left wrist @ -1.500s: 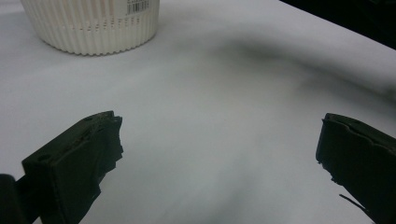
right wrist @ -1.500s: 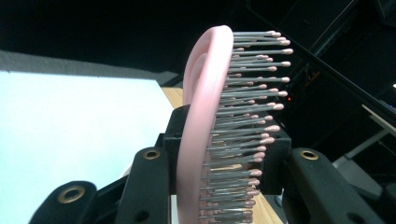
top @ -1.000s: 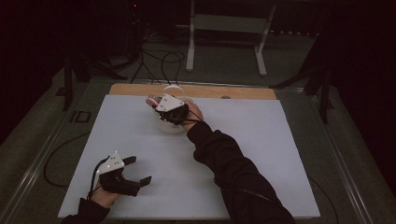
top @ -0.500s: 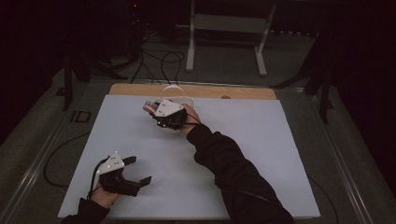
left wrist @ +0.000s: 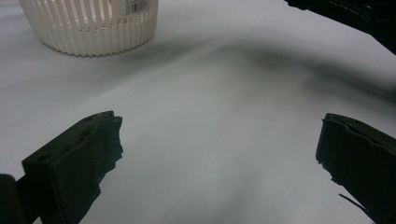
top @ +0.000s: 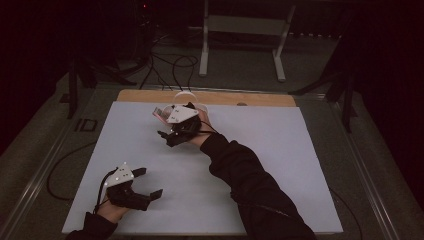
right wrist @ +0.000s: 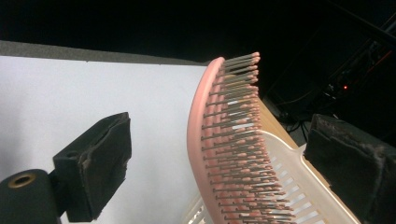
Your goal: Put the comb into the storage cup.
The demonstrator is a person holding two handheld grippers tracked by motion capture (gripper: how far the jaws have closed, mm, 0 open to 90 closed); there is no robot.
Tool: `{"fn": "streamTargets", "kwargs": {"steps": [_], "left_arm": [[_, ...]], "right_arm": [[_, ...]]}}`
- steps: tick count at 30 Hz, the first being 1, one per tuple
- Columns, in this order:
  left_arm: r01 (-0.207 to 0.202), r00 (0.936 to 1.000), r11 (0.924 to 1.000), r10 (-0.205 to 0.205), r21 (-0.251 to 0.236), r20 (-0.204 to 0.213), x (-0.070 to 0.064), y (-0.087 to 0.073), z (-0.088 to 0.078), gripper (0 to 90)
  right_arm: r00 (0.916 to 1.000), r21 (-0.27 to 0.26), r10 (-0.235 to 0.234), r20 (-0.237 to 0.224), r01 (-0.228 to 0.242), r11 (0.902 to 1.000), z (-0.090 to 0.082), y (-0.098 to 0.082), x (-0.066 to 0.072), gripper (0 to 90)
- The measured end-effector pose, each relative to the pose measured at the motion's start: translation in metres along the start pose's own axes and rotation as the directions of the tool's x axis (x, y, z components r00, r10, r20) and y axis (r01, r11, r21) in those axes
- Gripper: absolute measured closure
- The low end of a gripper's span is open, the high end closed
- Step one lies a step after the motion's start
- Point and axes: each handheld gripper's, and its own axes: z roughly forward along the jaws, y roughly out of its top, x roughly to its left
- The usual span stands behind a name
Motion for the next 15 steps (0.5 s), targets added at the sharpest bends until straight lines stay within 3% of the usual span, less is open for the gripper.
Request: {"fn": "streamTargets", "kwargs": {"steps": [8,15], "left_arm": [[-0.001,1.0000,1.0000,0.001,-0.002,-0.002,-0.0004,0.0003,0.0004,0.0],[-0.014,0.9999,0.9999,0.014,-0.004,-0.006,-0.0004,0.0015,0.0001,0.0]], "right_arm": [[0.9999,-0.009,-0.002,0.017,0.002,1.0000,-0.0044,0.0019,-0.0005,7.3],[0.9993,-0.012,0.037,0.001,-0.037,0.9992,-0.0074,0.0016,-0.0044,7.4]]}}
